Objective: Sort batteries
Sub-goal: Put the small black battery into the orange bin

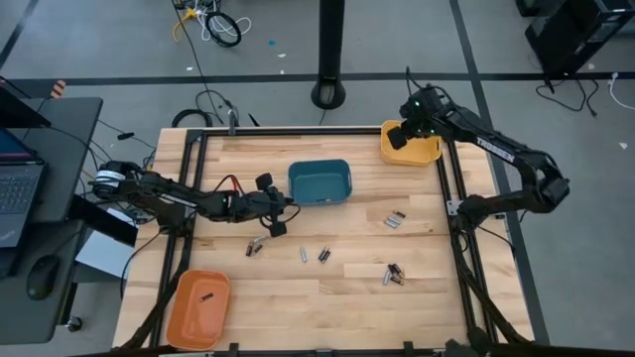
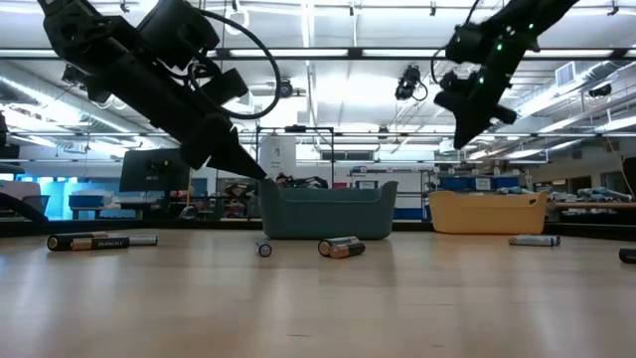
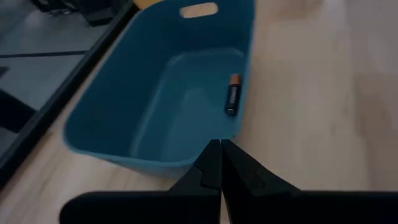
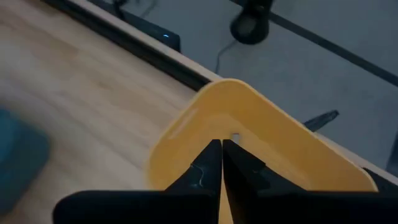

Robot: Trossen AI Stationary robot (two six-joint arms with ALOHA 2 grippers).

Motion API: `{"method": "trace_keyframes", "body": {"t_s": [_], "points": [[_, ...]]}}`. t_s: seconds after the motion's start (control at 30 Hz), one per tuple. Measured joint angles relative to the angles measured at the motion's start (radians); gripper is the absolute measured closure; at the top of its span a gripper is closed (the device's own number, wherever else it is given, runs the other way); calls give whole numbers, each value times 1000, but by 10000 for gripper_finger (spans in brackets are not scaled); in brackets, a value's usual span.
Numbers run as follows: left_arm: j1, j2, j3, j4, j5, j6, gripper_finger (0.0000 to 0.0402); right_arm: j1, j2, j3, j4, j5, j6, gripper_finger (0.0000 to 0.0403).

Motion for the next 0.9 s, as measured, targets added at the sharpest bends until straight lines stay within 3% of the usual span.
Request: {"method": "trace_keyframes", "body": {"t_s": [0.23, 0.47, 0.67, 0.9], "points": [[-3, 0, 0, 34, -24, 21, 396, 183, -103, 0, -88, -67, 1, 345], [-20, 0, 0, 113, -12, 27, 396, 497, -154, 0, -214, -112, 75, 318], [-45, 0, 0, 189, 52, 34, 396, 795, -174, -66, -168, -100, 219, 314], [-50, 0, -2, 284, 128, 79, 396, 1145, -164, -157, -51, 2, 492, 310]]}}
